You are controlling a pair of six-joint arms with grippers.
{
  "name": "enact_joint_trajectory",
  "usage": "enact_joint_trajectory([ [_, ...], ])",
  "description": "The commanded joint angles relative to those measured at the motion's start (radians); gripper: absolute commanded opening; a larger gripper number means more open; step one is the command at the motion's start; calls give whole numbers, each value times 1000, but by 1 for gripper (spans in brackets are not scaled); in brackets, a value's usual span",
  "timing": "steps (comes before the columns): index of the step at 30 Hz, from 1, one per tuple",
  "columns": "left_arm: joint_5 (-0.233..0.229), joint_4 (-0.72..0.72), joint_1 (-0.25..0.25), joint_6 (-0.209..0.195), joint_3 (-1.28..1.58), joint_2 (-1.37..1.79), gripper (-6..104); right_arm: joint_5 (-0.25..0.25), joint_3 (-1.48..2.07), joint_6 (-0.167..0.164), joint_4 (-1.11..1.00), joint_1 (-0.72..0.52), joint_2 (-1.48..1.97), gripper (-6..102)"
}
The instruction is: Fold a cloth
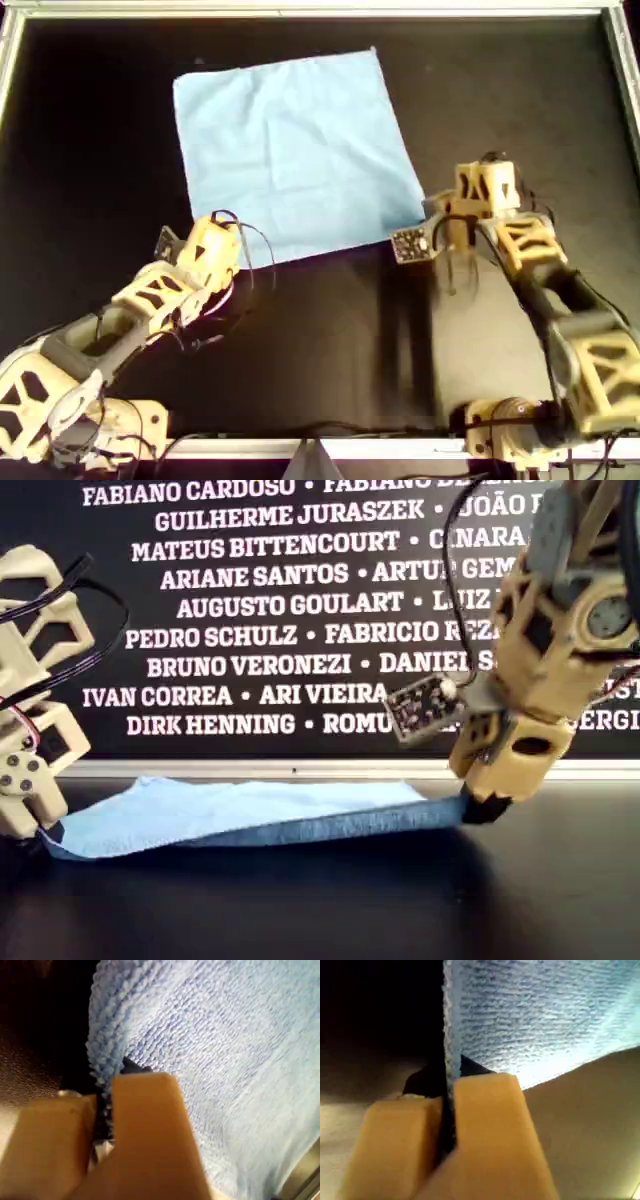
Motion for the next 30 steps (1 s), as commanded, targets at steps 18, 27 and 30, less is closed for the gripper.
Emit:
enact_joint_trajectory([
  [18, -11, 15, 35, 6, 344, 512, -1, 8, 345, -6, 18, -84, 314, 1],
  [27, 2, 14, 28, 6, 328, 497, -1, -9, 407, -18, 17, -83, 419, 2],
  [30, 2, 14, 35, 6, 336, 497, -1, -11, 460, -26, 20, -72, 472, 4],
])
